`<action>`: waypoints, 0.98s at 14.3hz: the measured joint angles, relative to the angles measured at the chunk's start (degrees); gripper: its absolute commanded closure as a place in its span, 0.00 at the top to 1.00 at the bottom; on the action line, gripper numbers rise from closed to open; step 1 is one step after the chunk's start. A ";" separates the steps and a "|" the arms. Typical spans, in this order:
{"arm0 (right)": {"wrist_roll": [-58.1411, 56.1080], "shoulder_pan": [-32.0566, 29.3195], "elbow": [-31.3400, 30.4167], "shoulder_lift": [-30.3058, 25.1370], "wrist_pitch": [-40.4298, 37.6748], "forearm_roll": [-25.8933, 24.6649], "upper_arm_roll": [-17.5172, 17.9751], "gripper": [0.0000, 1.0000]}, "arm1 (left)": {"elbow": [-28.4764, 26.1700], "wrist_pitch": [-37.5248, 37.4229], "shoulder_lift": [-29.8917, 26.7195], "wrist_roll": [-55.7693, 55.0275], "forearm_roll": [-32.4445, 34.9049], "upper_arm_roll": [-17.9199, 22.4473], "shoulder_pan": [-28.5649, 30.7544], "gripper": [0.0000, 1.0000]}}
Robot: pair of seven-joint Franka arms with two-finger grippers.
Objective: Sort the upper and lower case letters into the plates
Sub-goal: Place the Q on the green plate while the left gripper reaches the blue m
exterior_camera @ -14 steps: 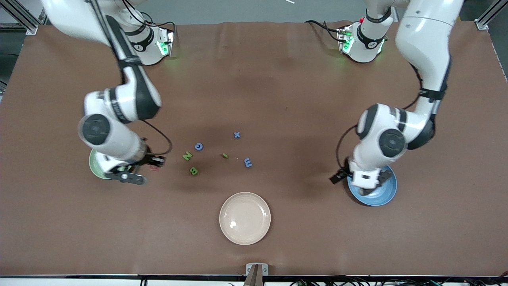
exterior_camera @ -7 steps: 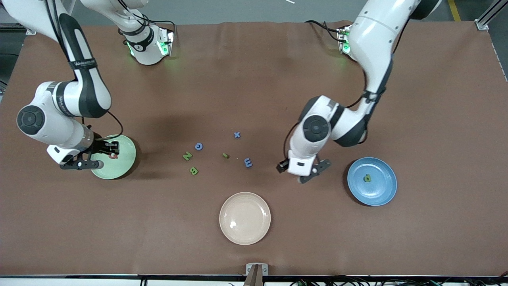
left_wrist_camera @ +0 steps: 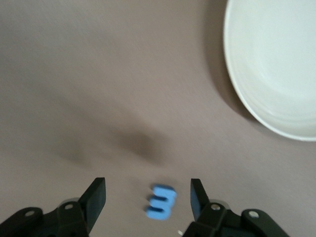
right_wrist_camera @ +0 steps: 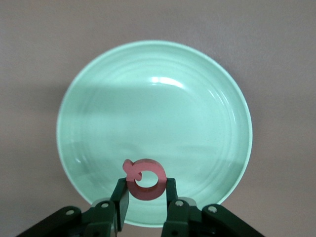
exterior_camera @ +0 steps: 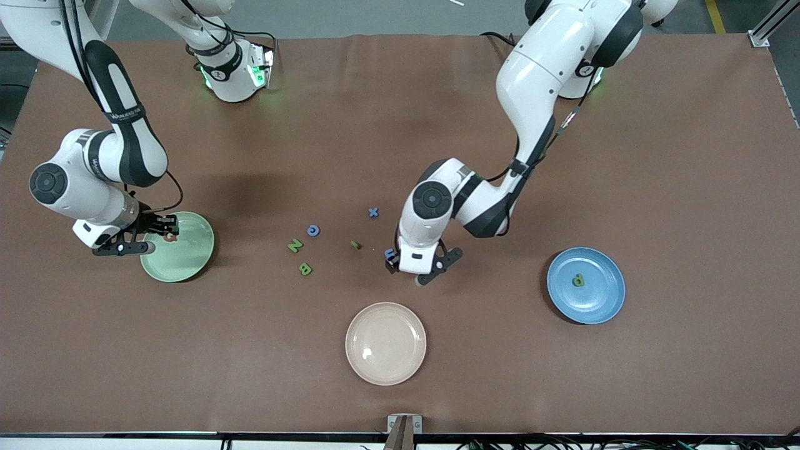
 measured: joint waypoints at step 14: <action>-4.54 -3.48 -2.43 3.35 4.66 0.00 0.77 1.00 | 2.35 0.39 3.97 -4.81 0.00 4.53 -6.82 0.52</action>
